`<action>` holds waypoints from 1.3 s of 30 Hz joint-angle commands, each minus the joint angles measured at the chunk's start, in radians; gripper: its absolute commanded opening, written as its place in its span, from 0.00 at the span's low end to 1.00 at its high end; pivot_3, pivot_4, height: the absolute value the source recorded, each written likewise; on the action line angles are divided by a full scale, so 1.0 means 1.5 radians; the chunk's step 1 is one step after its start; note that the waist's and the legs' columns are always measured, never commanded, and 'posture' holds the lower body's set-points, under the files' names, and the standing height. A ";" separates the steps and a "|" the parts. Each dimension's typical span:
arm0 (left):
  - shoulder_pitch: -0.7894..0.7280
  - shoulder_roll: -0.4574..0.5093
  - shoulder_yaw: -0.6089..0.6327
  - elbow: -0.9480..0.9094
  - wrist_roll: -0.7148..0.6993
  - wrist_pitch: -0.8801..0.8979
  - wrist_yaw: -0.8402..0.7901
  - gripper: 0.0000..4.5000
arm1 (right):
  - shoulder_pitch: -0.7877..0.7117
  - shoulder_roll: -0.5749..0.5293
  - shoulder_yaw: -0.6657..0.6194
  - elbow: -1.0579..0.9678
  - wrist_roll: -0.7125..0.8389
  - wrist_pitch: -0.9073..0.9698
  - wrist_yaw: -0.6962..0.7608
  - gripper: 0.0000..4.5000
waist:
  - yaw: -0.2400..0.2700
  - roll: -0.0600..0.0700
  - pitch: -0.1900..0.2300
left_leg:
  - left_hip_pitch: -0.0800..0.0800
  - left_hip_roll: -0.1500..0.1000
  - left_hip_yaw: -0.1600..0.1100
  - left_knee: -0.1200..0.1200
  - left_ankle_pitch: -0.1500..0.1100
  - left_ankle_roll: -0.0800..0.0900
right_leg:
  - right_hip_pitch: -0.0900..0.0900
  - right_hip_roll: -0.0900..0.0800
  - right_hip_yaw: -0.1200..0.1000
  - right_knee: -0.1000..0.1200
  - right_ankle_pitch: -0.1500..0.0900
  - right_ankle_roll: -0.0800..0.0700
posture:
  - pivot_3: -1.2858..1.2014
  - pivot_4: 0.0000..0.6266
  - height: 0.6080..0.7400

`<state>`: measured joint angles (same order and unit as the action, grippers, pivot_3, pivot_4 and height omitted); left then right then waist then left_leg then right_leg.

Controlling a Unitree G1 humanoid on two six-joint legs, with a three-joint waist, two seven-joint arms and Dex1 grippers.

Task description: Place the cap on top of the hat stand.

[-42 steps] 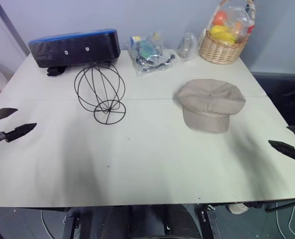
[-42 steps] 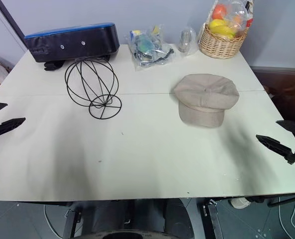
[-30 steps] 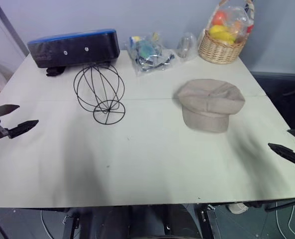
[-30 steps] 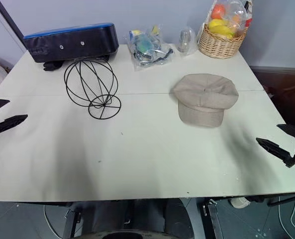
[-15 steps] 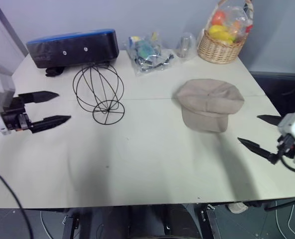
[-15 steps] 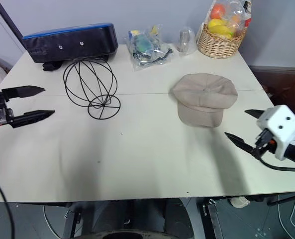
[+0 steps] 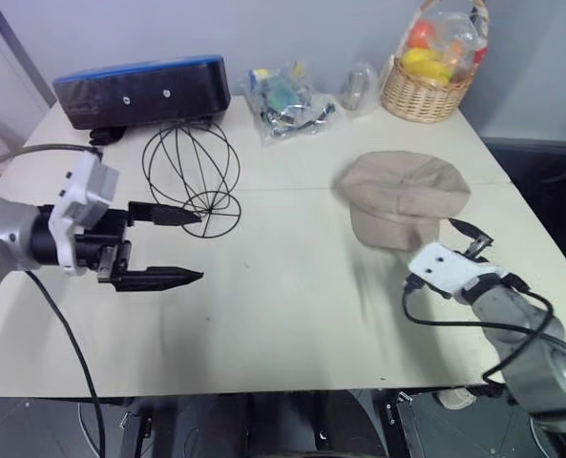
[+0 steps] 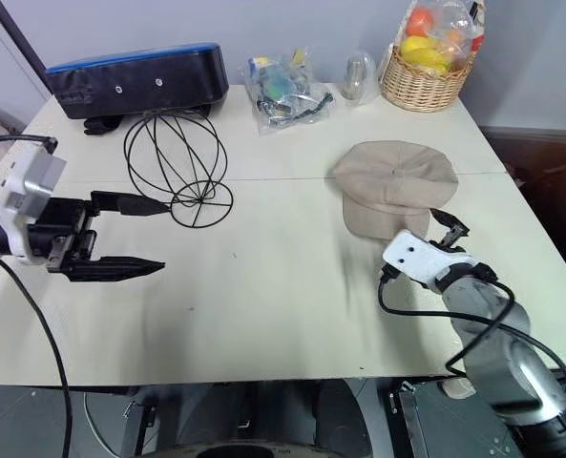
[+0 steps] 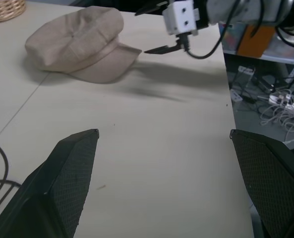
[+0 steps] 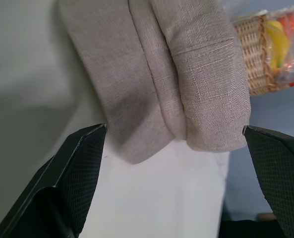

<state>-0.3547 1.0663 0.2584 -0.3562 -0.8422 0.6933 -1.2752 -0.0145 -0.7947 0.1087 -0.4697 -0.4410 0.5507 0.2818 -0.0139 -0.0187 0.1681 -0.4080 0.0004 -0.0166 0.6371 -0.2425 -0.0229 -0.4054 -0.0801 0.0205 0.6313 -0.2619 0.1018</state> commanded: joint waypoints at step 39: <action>-0.058 -0.033 -0.020 -0.001 -0.004 0.000 0.040 1.00 | -0.230 0.130 0.105 0.385 -0.144 -0.203 -0.061 0.01 | -0.003 0.000 0.000 | 0.000 0.000 -0.001 0.003 0.000 0.000 | 0.002 0.000 0.000 0.002 0.001 0.002 | 0.52 0.24 1.00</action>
<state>-0.4352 1.0168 0.2108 -0.3445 -0.8379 0.6924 -1.2179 -0.3662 -0.6063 0.2781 0.1238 -0.6626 0.2470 0.1762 -0.0180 -0.0193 0.1681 -0.4078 0.0002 -0.0185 0.6418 -0.2425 -0.0228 -0.4031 -0.0794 0.0201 0.6338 -0.2602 0.1048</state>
